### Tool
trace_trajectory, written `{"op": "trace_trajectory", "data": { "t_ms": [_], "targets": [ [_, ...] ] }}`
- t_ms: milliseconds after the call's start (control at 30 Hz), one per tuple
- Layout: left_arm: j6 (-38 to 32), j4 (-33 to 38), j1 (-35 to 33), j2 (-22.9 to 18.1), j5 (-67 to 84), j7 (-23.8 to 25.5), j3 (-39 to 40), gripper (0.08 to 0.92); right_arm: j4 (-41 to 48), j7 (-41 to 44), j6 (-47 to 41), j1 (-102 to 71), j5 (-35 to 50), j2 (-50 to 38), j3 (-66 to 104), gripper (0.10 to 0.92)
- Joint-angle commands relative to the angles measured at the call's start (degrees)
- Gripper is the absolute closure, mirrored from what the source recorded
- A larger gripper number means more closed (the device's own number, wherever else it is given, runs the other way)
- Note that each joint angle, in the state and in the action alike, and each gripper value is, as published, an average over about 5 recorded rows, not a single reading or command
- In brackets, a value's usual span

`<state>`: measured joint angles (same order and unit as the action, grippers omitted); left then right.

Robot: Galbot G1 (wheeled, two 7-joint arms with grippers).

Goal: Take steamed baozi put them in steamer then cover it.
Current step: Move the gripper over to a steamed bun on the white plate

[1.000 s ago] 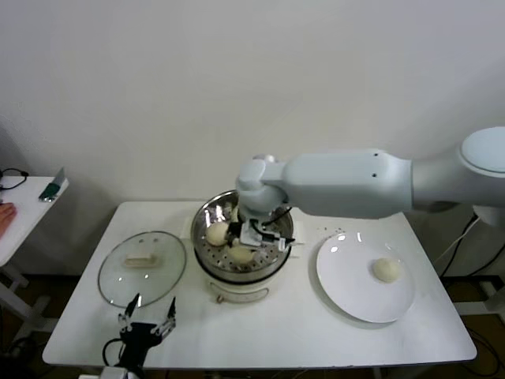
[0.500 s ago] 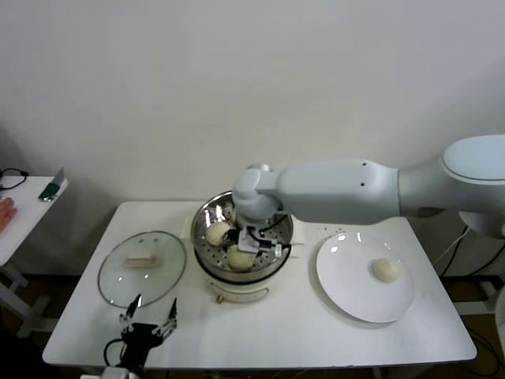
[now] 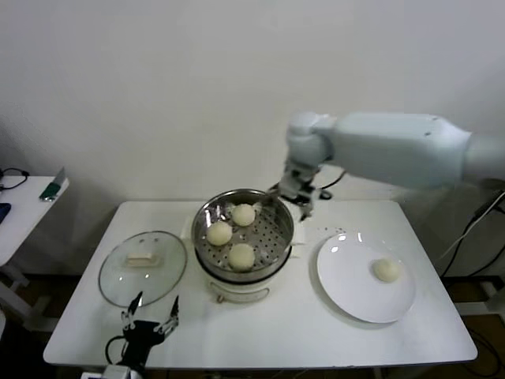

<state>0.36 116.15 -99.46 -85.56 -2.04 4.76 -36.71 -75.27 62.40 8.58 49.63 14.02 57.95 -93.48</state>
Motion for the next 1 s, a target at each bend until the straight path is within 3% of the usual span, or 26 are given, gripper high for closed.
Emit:
{"op": "trace_trajectory", "data": {
  "t_ms": [33,200,433,667,1000],
  "targets": [
    [0.0,-0.1,0.5,0.2,0.0,0.1,0.2,0.177,6.4,2.3,-8.1,-1.1,7.2,-24.3,-8.7,0.203],
    [0.1,-0.7,0.8,0.2,-0.2,0.2,0.4,0.177,5.3,-0.2,-13.7,-16.3,2.4,-29.3,3.5,0.203],
    [0.0,-0.9,0.4,0.2,-0.3,0.1,0.1,0.177,9.7,-2.2,-16.3,-32.5,-3.6,-27.6,18.3,0.203],
    [0.0,-0.8,0.0,-0.2,-0.6,0.1,0.0,0.177,17.7,-1.6,-14.6,-38.4,-5.8,-22.7,24.8,0.203],
    [-0.3,-1.6,-0.1,-0.3,-0.8,0.0,-0.1,0.177,21.8,-2.6,-13.4,-42.7,-6.3,-17.5,28.8,0.203]
  ]
}}
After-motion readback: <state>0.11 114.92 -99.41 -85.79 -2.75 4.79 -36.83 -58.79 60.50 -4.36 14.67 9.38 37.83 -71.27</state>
